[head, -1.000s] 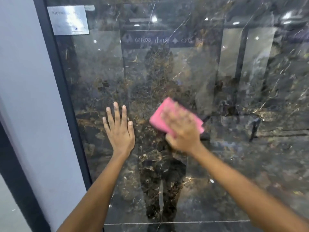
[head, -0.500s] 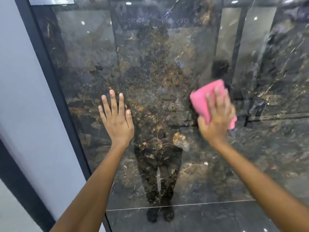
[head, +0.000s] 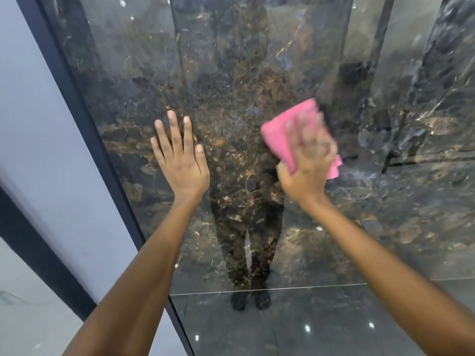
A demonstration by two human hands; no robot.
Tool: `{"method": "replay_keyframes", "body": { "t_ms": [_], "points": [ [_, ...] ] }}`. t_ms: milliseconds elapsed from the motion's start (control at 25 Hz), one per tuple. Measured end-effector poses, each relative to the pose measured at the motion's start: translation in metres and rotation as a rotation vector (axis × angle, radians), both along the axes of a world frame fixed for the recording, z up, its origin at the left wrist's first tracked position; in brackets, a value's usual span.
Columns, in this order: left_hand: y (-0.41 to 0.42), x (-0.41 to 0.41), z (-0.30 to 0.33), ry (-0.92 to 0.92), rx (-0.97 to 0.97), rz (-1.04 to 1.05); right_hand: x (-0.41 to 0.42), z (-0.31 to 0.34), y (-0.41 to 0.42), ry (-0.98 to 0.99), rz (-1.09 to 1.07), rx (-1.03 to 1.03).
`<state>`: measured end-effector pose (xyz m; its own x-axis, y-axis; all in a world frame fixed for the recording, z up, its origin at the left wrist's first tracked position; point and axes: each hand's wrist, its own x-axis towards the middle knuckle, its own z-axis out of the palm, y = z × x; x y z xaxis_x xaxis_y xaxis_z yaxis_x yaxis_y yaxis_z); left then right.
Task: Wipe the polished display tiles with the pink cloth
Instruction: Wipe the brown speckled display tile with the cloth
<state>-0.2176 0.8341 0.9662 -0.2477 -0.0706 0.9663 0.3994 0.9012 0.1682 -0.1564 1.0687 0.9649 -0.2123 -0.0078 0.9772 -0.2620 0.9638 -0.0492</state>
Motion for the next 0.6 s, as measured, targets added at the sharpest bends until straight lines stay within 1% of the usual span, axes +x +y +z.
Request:
{"method": "replay_keyframes", "body": {
  "t_ms": [40, 120, 160, 200, 240, 280, 320, 360, 400, 480, 520, 560, 600],
  "points": [
    [0.000, 0.001, 0.003, -0.006, -0.010, -0.002, -0.002, -0.036, -0.018, -0.091, 0.043, 0.195],
    [-0.002, 0.005, 0.008, -0.029, -0.023, -0.042, 0.006, -0.125, -0.037, -0.345, 0.140, 0.789],
    [-0.004, 0.009, 0.007, -0.048, -0.013, -0.063, 0.016, -0.161, -0.033, -0.459, 0.150, 1.049],
    [-0.005, 0.015, -0.002, -0.080, 0.018, -0.075, 0.023, -0.181, -0.022, -0.545, 0.160, 1.205],
    [-0.008, 0.022, -0.020, -0.126, 0.069, -0.087, 0.029, -0.183, -0.004, -0.596, 0.206, 1.240],
    [-0.011, 0.029, -0.044, -0.176, 0.117, -0.095, 0.032, -0.172, 0.014, -0.594, 0.251, 1.176],
    [-0.016, 0.035, -0.073, -0.220, 0.138, -0.095, 0.034, -0.150, 0.031, -0.537, 0.251, 1.071],
    [-0.022, 0.038, -0.101, -0.253, 0.124, -0.085, 0.035, -0.120, 0.048, -0.448, 0.205, 0.952],
    [-0.028, 0.038, -0.124, -0.276, 0.083, -0.073, 0.035, -0.090, 0.063, -0.363, 0.160, 0.774],
    [-0.036, 0.024, -0.148, -0.265, 0.011, -0.058, 0.033, -0.053, 0.073, -0.185, 0.044, 0.242],
    [-0.036, 0.015, -0.151, -0.233, 0.006, -0.051, 0.029, -0.058, 0.065, -0.146, -0.033, 0.012],
    [-0.034, 0.010, -0.152, -0.191, 0.015, -0.045, 0.027, -0.082, 0.052, -0.144, -0.110, -0.076],
    [-0.034, 0.006, -0.153, -0.148, 0.019, -0.035, 0.026, -0.123, 0.036, -0.222, -0.134, 0.000]
  ]
}}
